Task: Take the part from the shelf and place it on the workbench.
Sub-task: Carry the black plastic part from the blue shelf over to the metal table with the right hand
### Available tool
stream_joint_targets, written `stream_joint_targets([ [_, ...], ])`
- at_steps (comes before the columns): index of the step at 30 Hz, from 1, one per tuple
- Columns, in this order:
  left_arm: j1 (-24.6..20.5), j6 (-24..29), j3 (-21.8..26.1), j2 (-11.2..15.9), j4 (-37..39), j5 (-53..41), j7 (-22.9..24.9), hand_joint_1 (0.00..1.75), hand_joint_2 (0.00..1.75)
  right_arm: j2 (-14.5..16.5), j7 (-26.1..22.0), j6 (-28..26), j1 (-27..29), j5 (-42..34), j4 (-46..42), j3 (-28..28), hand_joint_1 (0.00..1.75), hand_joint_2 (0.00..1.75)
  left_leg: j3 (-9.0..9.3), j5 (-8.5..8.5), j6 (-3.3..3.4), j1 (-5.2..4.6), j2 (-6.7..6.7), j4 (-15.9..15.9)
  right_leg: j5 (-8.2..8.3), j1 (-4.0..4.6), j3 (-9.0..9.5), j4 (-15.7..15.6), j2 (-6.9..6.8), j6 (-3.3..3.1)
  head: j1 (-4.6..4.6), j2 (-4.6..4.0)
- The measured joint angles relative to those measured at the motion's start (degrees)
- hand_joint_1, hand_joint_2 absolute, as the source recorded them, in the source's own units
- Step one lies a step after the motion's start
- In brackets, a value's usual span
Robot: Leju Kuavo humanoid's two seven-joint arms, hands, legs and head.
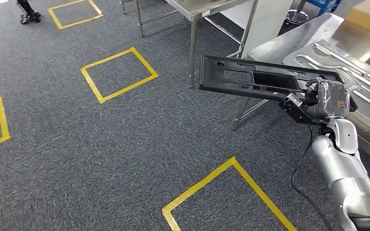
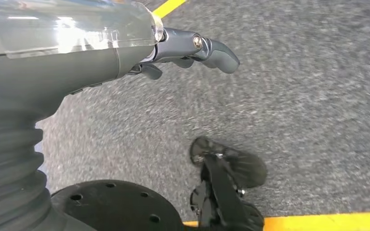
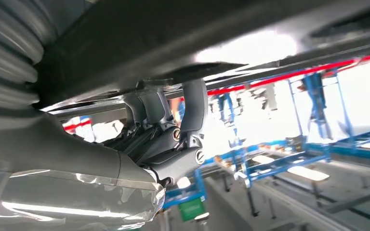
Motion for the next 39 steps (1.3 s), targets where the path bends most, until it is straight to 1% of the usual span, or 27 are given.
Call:
stream_joint_targets([
  [1,0.0,0.0,0.0,0.0,0.0,0.0,0.0,0.00,1.75,0.0,0.1,-0.1,0.1,0.1,-0.1,0.0,1.75,1.75,0.86,0.60,0.12,0.11,-1.11,-2.1,-0.03,-0.07,-0.32,0.2,0.76,0.38,0.01,0.00],
  [2,0.0,0.0,0.0,0.0,0.0,0.0,0.0,0.00,1.75,0.0,0.2,-0.1,0.2,0.2,-0.2,0.0,1.75,1.75,1.14,0.52,0.35,0.09,-1.69,-2.8,0.04,-0.19,-0.63,0.3,1.50,0.82,0.01,0.01],
  [4,-0.1,0.0,0.0,0.0,0.0,0.0,0.0,0.00,1.75,-0.3,0.3,-0.2,0.6,0.3,-0.3,-0.1,1.75,1.75,1.32,0.77,1.15,-0.08,-0.21,-3.2,0.34,-0.51,-0.98,0.1,2.49,1.65,0.01,0.01],
  [5,-0.2,0.0,0.0,0.0,0.0,0.0,0.0,0.00,1.75,-0.6,0.3,-0.2,0.8,0.3,-0.4,-0.1,1.75,1.75,1.44,0.98,1.62,-0.06,0.53,-3.5,0.18,-0.47,-1.19,0.3,1.59,1.93,0.02,0.01],
  [6,-0.2,-0.1,0.0,-0.1,0.0,0.0,0.0,0.00,1.75,-0.8,0.4,-0.2,0.9,0.5,-0.5,-0.2,1.75,1.75,1.55,1.20,2.01,-0.03,1.37,-3.8,-0.75,-0.33,-1.95,1.8,-0.22,2.14,0.03,0.01],
  [8,-0.1,-0.3,0.0,-0.1,0.0,0.0,0.0,0.00,1.75,-1.1,0.9,-0.1,1.0,1.0,-0.8,-0.2,1.75,1.75,1.64,1.36,2.49,-0.16,2.89,-4.2,-3.94,-0.07,-4.78,7.8,-4.36,2.44,0.05,0.01],
  [9,0.0,-0.5,0.0,-0.1,0.0,0.0,0.0,0.00,1.75,-1.1,1.1,-0.1,1.2,1.3,-1.0,-0.2,1.75,1.75,1.63,1.32,2.59,-0.26,3.65,-4.2,-5.66,-0.10,-6.65,11.7,-5.36,2.59,0.05,0.01],
  [10,0.0,-0.6,0.0,-0.1,0.0,0.0,-0.1,0.00,1.75,-1.1,1.3,0.0,1.5,1.4,-1.1,-0.2,1.75,1.75,1.65,1.23,2.62,-0.31,4.39,-4.2,-6.50,-0.17,-7.95,14.4,-5.65,2.68,0.06,0.00],
  [11,0.0,-0.8,0.0,-0.1,0.0,0.0,-0.1,0.00,1.75,-1.1,1.6,0.2,1.8,1.6,-1.2,-0.2,1.75,1.75,1.71,1.11,2.64,-0.35,5.17,-4.2,-6.46,-0.22,-8.45,15.6,-5.81,2.72,0.06,0.00],
  [12,0.0,-0.9,0.0,-0.1,0.0,0.0,-0.2,0.00,1.75,-1.2,1.8,0.4,2.3,1.9,-1.6,-0.2,1.75,1.75,1.83,0.97,2.61,-0.36,5.95,-4.2,-5.35,-0.23,-7.70,14.3,-6.01,2.70,0.06,0.00],
  [14,0.0,-1.1,0.0,-0.2,0.0,0.0,-0.5,0.00,1.75,-1.5,2.3,0.8,3.0,2.4,-2.5,-0.3,1.75,1.75,2.25,0.59,2.41,-0.44,7.22,-4.2,-1.79,-0.05,-3.33,6.3,-7.41,2.38,0.06,0.00],
  [15,0.0,-1.1,0.0,-0.3,0.0,0.0,-0.6,0.00,1.75,-1.6,2.6,0.8,3.2,2.8,-3.1,-0.3,1.75,1.75,2.39,0.41,2.18,-0.55,7.72,-4.2,-0.56,0.21,-1.27,2.7,-8.15,2.09,0.05,0.00],
  [16,-0.1,-1.1,0.0,-0.3,0.0,0.0,-0.6,0.00,1.75,-1.8,2.9,0.8,3.4,3.2,-3.6,-0.4,1.75,1.75,2.52,0.23,1.91,-0.65,8.12,-4.2,0.00,0.50,0.01,0.3,-8.58,1.74,0.05,0.00],
  [18,-0.3,-1.2,0.0,-0.4,0.0,0.0,-0.7,0.00,1.75,-1.9,3.5,0.7,3.8,4.3,-4.4,-0.8,1.75,1.75,2.75,0.01,1.32,-0.74,8.89,-4.3,-0.10,0.96,0.43,-0.5,-8.15,1.11,0.05,0.01],
  [19,-0.4,-1.2,0.0,-0.5,0.0,0.0,-0.8,0.00,1.75,-2.1,3.8,0.6,4.1,4.8,-4.7,-1.0,1.75,1.75,2.90,-0.15,0.99,-0.74,9.04,-4.3,-0.08,0.84,0.54,-0.8,-7.76,0.77,0.05,0.01],
  [21,-0.4,-1.2,0.0,-0.6,0.0,0.1,-0.9,0.00,1.75,-2.2,4.2,0.4,4.7,5.7,-5.3,-1.2,1.75,1.75,2.54,-1.15,0.35,-0.65,7.49,-2.9,0.06,0.49,0.99,-1.4,-7.30,0.16,0.04,0.01],
  [22,-0.4,-1.2,0.0,-0.6,0.0,0.1,-1.0,0.00,1.75,-2.2,4.3,0.3,5.0,6.1,-5.7,-1.3,1.75,1.75,1.49,-2.42,0.10,-0.58,6.19,-0.6,0.11,0.28,1.21,-1.6,-7.13,-0.16,0.04,0.01],
  [23,-0.4,-1.2,0.0,-0.6,0.0,0.1,-1.0,0.00,1.75,-2.1,4.5,0.2,5.3,6.6,-6.0,-1.3,1.75,1.75,-0.16,-4.07,-0.07,-0.47,4.93,2.8,0.06,0.26,1.29,-1.7,-6.96,-0.38,0.04,0.00],
  [25,-0.3,-1.3,0.0,-0.6,0.0,0.1,-1.1,0.00,1.75,-1.7,4.9,0.1,6.1,7.4,-6.6,-1.4,1.75,1.75,-4.24,-6.89,-0.28,-0.41,3.97,10.3,-0.11,0.30,1.32,-1.5,-6.50,-0.70,0.04,0.00],
  [26,-0.2,-1.3,-0.1,-0.6,0.0,0.1,-1.1,0.00,1.75,-1.6,5.0,0.1,6.5,7.8,-6.8,-1.5,1.75,1.75,-5.45,-6.88,-0.34,-0.41,3.90,12.1,-0.21,0.34,1.34,-1.4,-6.19,-0.73,0.04,0.00],
  [27,-0.2,-1.3,-0.1,-0.6,0.0,0.1,-1.2,0.00,1.75,-1.5,5.1,0.1,6.8,8.2,-6.9,-1.6,1.75,1.75,-5.63,-5.71,-0.35,-0.41,3.88,11.6,-0.34,0.35,1.37,-1.3,-5.89,-0.71,0.04,0.00],
  [28,-0.2,-1.4,-0.1,-0.6,0.0,0.2,-1.2,0.00,1.75,-1.4,5.1,0.1,7.0,8.4,-7.0,-1.7,1.75,1.75,-4.71,-3.59,-0.29,-0.40,3.86,8.9,-0.51,0.33,1.41,-1.1,-5.59,-0.62,0.04,0.00],
  [29,-0.2,-1.4,-0.1,-0.6,0.0,0.3,-1.3,0.00,1.75,-1.3,5.1,0.2,7.2,8.6,-7.2,-1.7,1.75,1.75,-3.09,-1.24,-0.13,-0.39,3.73,4.8,-0.73,0.29,1.42,-0.8,-5.32,-0.47,0.04,0.00],
  [31,-0.2,-1.7,0.0,-0.6,0.0,0.5,-1.4,0.00,1.75,-1.3,5.2,0.3,7.3,8.7,-7.6,-1.9,1.75,1.75,-0.38,1.33,0.36,-0.42,3.36,-1.6,-1.14,0.42,1.17,-0.2,-4.86,-0.08,0.04,0.01],
  [32,-0.3,-1.9,0.0,-0.6,0.0,0.8,-1.4,0.00,1.75,-1.3,5.2,0.3,7.3,8.8,-7.7,-2.0,1.75,1.75,0.20,1.64,0.54,-0.43,3.21,-3.1,-1.28,0.51,1.02,0.1,-4.71,0.00,0.05,0.01],
  [33,-0.3,-2.1,0.0,-0.6,0.0,1.0,-1.5,0.00,1.75,-1.3,5.2,0.3,7.3,8.8,-7.7,-2.1,1.75,1.75,0.31,1.56,0.66,-0.47,3.17,-3.3,-1.34,0.59,0.91,0.2,-4.62,0.04,0.05,0.01],
  [39,-0.3,-3.0,0.0,-0.6,0.0,0.7,-1.6,0.00,1.75,-1.3,5.1,0.6,7.4,9.5,-7.8,-2.5,1.75,1.75,0.26,1.71,1.22,-0.72,3.04,-3.4,-1.23,0.49,1.15,-0.2,-4.87,0.23,0.05,0.00],
])
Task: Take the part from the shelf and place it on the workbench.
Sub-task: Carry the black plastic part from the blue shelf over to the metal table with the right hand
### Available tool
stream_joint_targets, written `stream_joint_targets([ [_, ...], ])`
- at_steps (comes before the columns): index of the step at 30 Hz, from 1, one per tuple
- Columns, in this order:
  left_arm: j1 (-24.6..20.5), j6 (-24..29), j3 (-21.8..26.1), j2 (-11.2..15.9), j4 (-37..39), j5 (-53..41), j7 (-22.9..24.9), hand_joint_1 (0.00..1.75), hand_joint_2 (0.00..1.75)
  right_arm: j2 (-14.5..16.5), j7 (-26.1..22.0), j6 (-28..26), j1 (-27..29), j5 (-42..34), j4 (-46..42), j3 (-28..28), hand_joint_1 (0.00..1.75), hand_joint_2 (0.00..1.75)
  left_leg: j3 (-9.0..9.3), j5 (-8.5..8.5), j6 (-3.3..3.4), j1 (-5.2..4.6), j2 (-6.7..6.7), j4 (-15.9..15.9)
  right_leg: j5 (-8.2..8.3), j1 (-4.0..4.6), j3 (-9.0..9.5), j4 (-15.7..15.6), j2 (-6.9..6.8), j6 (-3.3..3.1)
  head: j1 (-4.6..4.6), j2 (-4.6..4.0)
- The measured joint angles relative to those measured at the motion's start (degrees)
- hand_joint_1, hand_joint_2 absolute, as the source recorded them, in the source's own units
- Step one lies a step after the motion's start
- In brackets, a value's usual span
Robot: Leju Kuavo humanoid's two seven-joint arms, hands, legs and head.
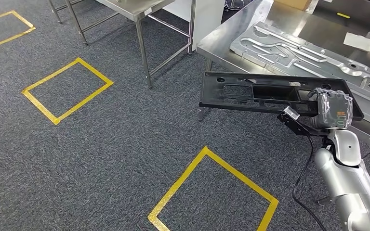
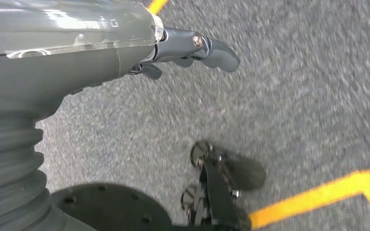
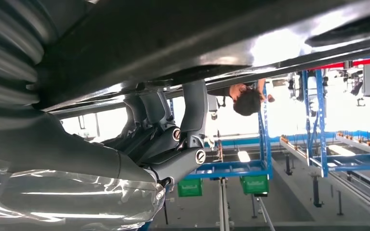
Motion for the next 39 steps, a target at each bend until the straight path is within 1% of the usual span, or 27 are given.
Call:
stream_joint_targets([
  [7,0.0,-1.0,-1.3,0.0,0.0,-2.9,-0.7,0.00,1.75,0.0,0.0,0.0,0.1,0.1,0.0,-0.2,1.75,1.75,0.01,-0.06,0.16,-0.03,0.01,0.0,0.17,-0.01,0.05,-0.2,-0.03,0.55,0.00,0.00],
  [15,-0.1,-1.9,-5.3,0.0,0.0,-7.8,-2.1,0.00,1.75,0.0,0.0,0.3,1.8,0.2,-1.2,-1.6,1.75,1.75,0.07,-0.05,0.16,0.04,0.02,0.0,0.16,0.07,0.00,-0.1,-0.05,0.59,0.00,0.00],
  [16,-0.1,-0.8,-6.1,0.0,0.0,-9.0,-2.0,0.00,1.75,0.0,0.0,0.3,2.1,0.2,-1.3,-1.8,1.75,1.75,0.08,-0.04,0.15,0.05,0.02,0.0,0.16,0.08,-0.01,-0.1,-0.05,0.59,0.01,0.00],
  [18,-0.1,3.8,-7.9,0.0,0.0,-12.2,-2.1,0.00,1.75,0.0,0.0,0.2,2.7,-0.1,-1.6,-2.3,1.75,1.75,0.08,-0.03,0.14,0.08,0.03,0.0,0.16,0.12,-0.03,-0.1,-0.05,0.59,0.00,0.00],
  [20,-0.2,7.4,-9.9,0.0,0.0,-14.3,-3.6,0.00,1.75,-0.1,-0.2,0.2,3.5,-0.7,-1.9,-3.1,1.75,1.75,0.08,-0.03,0.13,0.10,0.03,0.0,0.15,0.13,-0.03,-0.1,-0.05,0.60,0.00,0.00],
  [22,-0.3,8.3,-11.1,0.0,0.0,-14.6,-6.3,0.00,1.75,-0.2,-0.7,0.2,4.2,-1.5,-2.3,-3.9,1.75,1.75,0.08,-0.02,0.12,0.10,0.04,0.0,0.14,0.13,-0.03,-0.1,-0.04,0.60,0.01,0.00],
  [24,-0.4,8.5,-11.7,0.0,0.0,-14.5,-7.7,0.00,1.75,-0.3,-1.1,0.2,4.6,-1.9,-2.4,-4.5,1.75,1.75,0.08,-0.02,0.11,0.10,0.06,-0.1,0.14,0.13,-0.04,-0.1,-0.03,0.60,0.01,0.00],
  [26,-0.5,7.1,-11.9,0.0,0.0,-13.5,-6.8,0.00,1.75,-0.3,-1.6,0.2,4.7,-1.8,-2.3,-4.8,1.75,1.75,0.07,-0.02,0.11,0.10,0.07,-0.1,0.14,0.12,-0.04,0.0,-0.02,0.60,0.01,0.00],
  [29,-0.6,3.4,-12.0,0.1,0.0,-11.8,-5.0,0.00,1.75,-0.1,-1.8,0.1,4.0,-1.0,-1.9,-4.8,1.75,1.75,0.08,-0.01,0.10,0.10,0.08,-0.1,0.14,0.12,-0.04,0.0,0.00,0.60,0.01,0.00],
  [34,-0.7,1.2,-12.0,0.1,0.0,-10.6,-3.6,0.00,1.75,-0.1,-1.0,-0.3,3.6,0.3,-1.8,-4.4,1.75,1.75,0.06,0.04,0.07,0.10,-0.01,-0.1,0.14,0.12,-0.03,0.0,-0.14,0.60,0.01,0.00],
  [39,-0.7,-2.2,-12.0,0.1,0.0,-10.5,-0.5,0.00,1.75,-0.4,-1.0,0.6,3.5,-0.3,-2.1,-4.3,1.75,1.75,0.06,0.03,0.08,0.09,0.02,-0.1,0.15,0.12,-0.03,0.0,-0.12,0.61,0.01,0.00],
])
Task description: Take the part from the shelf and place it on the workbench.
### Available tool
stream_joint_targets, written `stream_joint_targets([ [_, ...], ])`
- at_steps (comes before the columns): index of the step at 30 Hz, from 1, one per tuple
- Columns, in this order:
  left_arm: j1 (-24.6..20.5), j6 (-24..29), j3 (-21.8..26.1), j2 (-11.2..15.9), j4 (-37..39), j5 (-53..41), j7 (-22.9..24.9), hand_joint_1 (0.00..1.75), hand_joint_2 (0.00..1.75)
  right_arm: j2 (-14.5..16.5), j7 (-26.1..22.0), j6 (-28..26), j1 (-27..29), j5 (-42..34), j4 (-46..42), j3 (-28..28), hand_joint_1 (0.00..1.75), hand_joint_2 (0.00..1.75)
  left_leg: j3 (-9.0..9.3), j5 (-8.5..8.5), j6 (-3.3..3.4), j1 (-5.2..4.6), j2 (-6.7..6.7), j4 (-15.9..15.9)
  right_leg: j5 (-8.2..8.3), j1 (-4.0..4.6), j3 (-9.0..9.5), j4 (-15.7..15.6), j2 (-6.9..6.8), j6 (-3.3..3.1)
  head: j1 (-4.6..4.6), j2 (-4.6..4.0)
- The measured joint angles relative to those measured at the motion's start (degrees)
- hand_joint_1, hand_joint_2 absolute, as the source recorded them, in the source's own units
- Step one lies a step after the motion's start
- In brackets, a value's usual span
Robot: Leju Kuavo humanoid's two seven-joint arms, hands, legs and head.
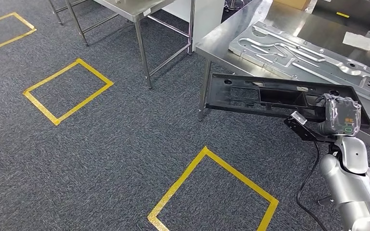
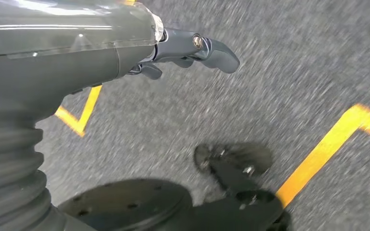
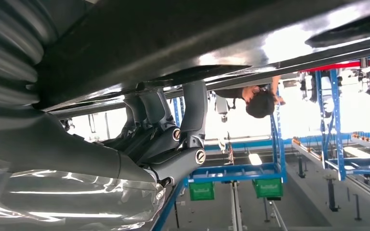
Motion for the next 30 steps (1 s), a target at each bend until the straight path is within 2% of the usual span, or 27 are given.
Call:
stream_joint_targets([
  [4,0.0,-1.0,-0.3,-0.1,0.0,-1.1,0.9,0.00,1.75,-0.8,-0.8,0.9,-0.7,-1.1,-0.2,0.1,1.75,1.75,0.30,-0.17,0.92,-0.15,0.07,-0.7,0.00,-0.36,0.15,-0.5,0.02,0.66,0.00,0.01],
  [6,-0.1,-0.8,-0.6,-0.2,0.0,-1.4,1.1,0.00,1.75,-1.4,-1.5,1.0,-1.6,-1.9,0.0,0.2,1.75,1.75,1.12,0.22,1.27,0.20,0.23,-1.9,-1.14,-0.43,-0.67,1.4,-0.21,0.97,0.00,0.01],
  [7,-0.1,-0.6,-0.7,-0.2,0.0,-1.4,1.2,0.00,1.75,-1.6,-1.8,1.1,-2.2,-2.2,0.3,0.2,1.75,1.75,1.51,0.37,1.33,0.31,0.37,-2.2,-2.46,-0.61,-2.01,4.2,-0.34,1.14,0.00,0.00],
  [9,0.0,-0.3,-0.8,-0.2,0.0,-1.3,1.4,0.00,1.75,-1.8,-2.1,1.2,-3.3,-2.6,1.0,0.5,1.75,1.75,1.98,0.16,1.25,0.39,0.64,-2.4,-5.62,-1.00,-6.22,11.9,-0.44,1.68,0.00,0.00],
  [10,0.0,-0.3,-0.8,-0.2,0.0,-1.1,1.5,0.00,1.75,-1.8,-2.2,1.3,-3.6,-2.7,1.4,0.6,1.75,1.75,2.21,-0.05,1.07,0.49,0.72,-2.4,-6.22,-1.32,-7.97,14.8,-0.48,2.00,0.00,0.00],
  [11,0.0,-0.2,-0.8,-0.2,0.0,-1.1,1.6,0.00,1.75,-1.8,-2.2,1.3,-3.8,-2.8,1.8,0.8,1.75,1.75,2.49,-0.31,0.80,0.67,0.74,-2.3,-5.69,-1.71,-8.76,15.6,-0.57,2.35,0.00,0.00],
  [12,0.0,-0.3,-0.8,-0.2,0.0,-1.0,1.8,0.00,1.75,-1.8,-2.2,1.3,-4.0,-2.7,2.1,1.1,1.75,1.75,2.82,-0.63,0.43,0.94,0.73,-2.2,-3.94,-2.15,-8.21,13.8,-0.75,2.76,0.00,0.00],
  [13,0.1,-0.4,-0.8,-0.2,0.0,-1.0,1.9,0.00,1.75,-1.8,-2.2,1.3,-4.2,-2.6,2.3,1.4,1.75,1.75,3.16,-1.08,-0.07,1.26,0.71,-2.0,-1.46,-2.65,-6.59,10.0,-1.05,3.29,0.00,0.00],
  [14,0.1,-0.5,-0.8,-0.1,0.0,-1.0,2.1,0.00,1.75,-1.7,-2.1,1.3,-4.4,-2.6,2.6,1.7,1.75,1.75,3.38,-1.59,-0.65,1.47,0.66,-1.7,0.33,-2.99,-4.80,6.1,-1.36,3.83,0.01,0.00],
  [15,0.1,-0.6,-0.9,0.0,0.1,-1.0,2.3,0.00,1.75,-1.6,-2.0,1.3,-4.6,-2.5,2.9,2.0,1.75,1.75,3.50,-2.12,-1.28,1.59,0.62,-1.3,1.55,-3.12,-3.30,2.9,-1.36,3.89,0.02,0.01],
  [16,0.0,-0.8,-0.9,0.1,0.1,-1.0,2.4,0.00,1.75,-1.6,-1.8,1.3,-4.9,-2.4,3.1,2.3,1.75,1.75,3.57,-2.54,-1.81,1.59,0.56,-1.0,1.83,-3.07,-2.49,1.2,-1.33,3.63,0.02,0.01],
  [17,0.0,-0.8,-0.9,0.2,0.2,-1.0,2.5,0.00,1.75,-1.5,-1.5,1.3,-5.2,-2.3,3.3,2.5,1.75,1.75,3.64,-2.77,-2.21,1.51,0.51,-1.0,1.32,-2.81,-2.38,1.0,-1.15,3.06,0.02,0.01],
  [18,0.1,-0.9,-0.9,0.2,0.2,-1.0,2.6,0.00,1.75,-1.5,-1.2,1.3,-5.5,-2.1,3.5,2.8,1.75,1.75,3.81,-2.87,-2.53,1.52,0.52,-1.0,1.15,-2.60,-2.42,1.1,-0.91,2.28,0.01,0.02],
  [20,0.0,-0.9,-1.0,0.3,0.2,-1.0,2.7,0.00,1.75,-1.4,-0.8,1.0,-6.3,-1.6,4.0,3.3,1.75,1.75,4.26,-3.24,-2.87,1.65,0.56,-1.6,0.87,-2.63,-2.39,1.3,-0.89,1.56,0.00,0.01],
  [22,-0.1,-1.0,-1.0,0.3,0.2,-1.0,2.7,0.00,1.75,-1.4,-0.5,0.7,-7.0,-1.3,4.5,3.9,1.75,1.75,4.61,-3.37,-2.75,1.74,0.63,-2.2,0.74,-2.77,-2.29,1.2,-0.79,1.19,-0.03,0.01],
  [26,-0.2,-1.7,-1.0,0.4,0.2,-1.0,2.8,0.00,1.75,-1.1,-0.1,-0.3,-7.3,-0.9,5.6,4.6,1.75,1.75,4.99,-2.94,-2.40,1.77,0.65,-2.7,0.33,-2.48,-2.24,1.2,-0.67,0.54,-0.04,0.00],
  [30,-0.2,-2.2,-1.2,0.4,0.2,-1.2,2.8,0.00,1.75,-0.7,0.1,-0.7,-7.4,-0.4,6.3,5.0,1.75,1.75,5.09,-2.89,-2.45,1.96,0.66,-3.0,0.17,-2.13,-2.21,1.3,-0.74,0.27,-0.04,0.01],
])
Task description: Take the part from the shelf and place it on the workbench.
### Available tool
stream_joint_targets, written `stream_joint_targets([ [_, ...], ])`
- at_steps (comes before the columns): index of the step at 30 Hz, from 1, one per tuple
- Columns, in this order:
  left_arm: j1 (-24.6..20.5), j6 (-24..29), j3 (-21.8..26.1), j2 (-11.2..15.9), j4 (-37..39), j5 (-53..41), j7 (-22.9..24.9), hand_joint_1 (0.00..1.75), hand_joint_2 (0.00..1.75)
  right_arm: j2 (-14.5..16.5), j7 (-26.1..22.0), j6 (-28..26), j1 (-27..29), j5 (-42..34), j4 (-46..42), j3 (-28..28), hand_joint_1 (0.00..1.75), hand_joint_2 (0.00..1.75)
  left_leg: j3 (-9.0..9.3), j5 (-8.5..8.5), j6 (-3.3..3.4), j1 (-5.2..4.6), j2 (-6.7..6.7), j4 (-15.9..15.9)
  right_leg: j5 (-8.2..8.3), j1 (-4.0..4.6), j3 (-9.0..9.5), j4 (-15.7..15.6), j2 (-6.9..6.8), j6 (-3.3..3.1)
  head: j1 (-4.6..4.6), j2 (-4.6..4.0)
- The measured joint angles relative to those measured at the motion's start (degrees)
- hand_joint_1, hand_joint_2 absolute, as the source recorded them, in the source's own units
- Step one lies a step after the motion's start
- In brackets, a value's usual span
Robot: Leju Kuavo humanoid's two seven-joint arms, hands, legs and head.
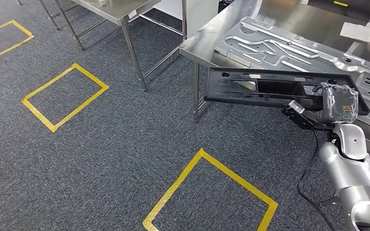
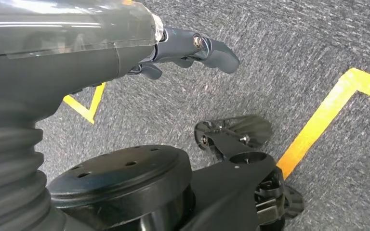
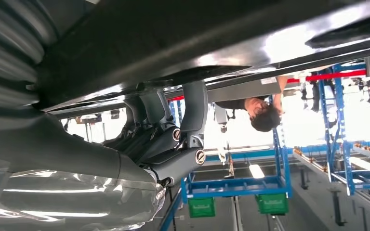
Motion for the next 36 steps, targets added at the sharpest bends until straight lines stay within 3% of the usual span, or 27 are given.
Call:
stream_joint_targets([
  [4,0.0,-0.7,-0.7,0.0,0.0,-0.4,0.0,0.00,1.75,0.4,0.2,0.0,-0.8,0.2,0.8,0.6,1.75,1.75,-0.01,-0.05,-1.33,0.15,0.00,-0.1,-0.02,0.16,0.10,0.0,-0.05,-0.03,0.00,0.00],
  [6,0.0,-0.8,-0.9,0.0,0.0,-0.4,0.0,0.00,1.75,0.8,0.2,0.0,-1.4,0.2,1.2,0.9,1.75,1.75,0.02,-0.12,-1.61,0.12,0.01,-0.1,-0.02,0.21,0.25,0.0,-0.06,-0.03,0.00,0.00],
  [24,0.3,-0.1,-1.0,0.1,0.0,1.0,0.6,0.00,1.75,5.2,-1.7,-1.2,-11.7,-0.4,10.9,6.4,1.75,1.75,0.32,-0.28,-1.49,-0.02,0.00,0.4,0.11,0.16,0.96,-0.3,-0.17,0.19,0.00,-0.01],
  [36,0.5,-0.8,-1.2,0.1,0.0,0.1,0.3,0.00,1.75,5.8,-1.3,-2.8,-12.3,-1.6,14.2,7.5,1.75,1.75,0.55,-0.33,-1.41,-0.03,0.00,0.5,0.10,0.17,0.98,-0.4,-0.13,0.20,0.00,0.00],
])
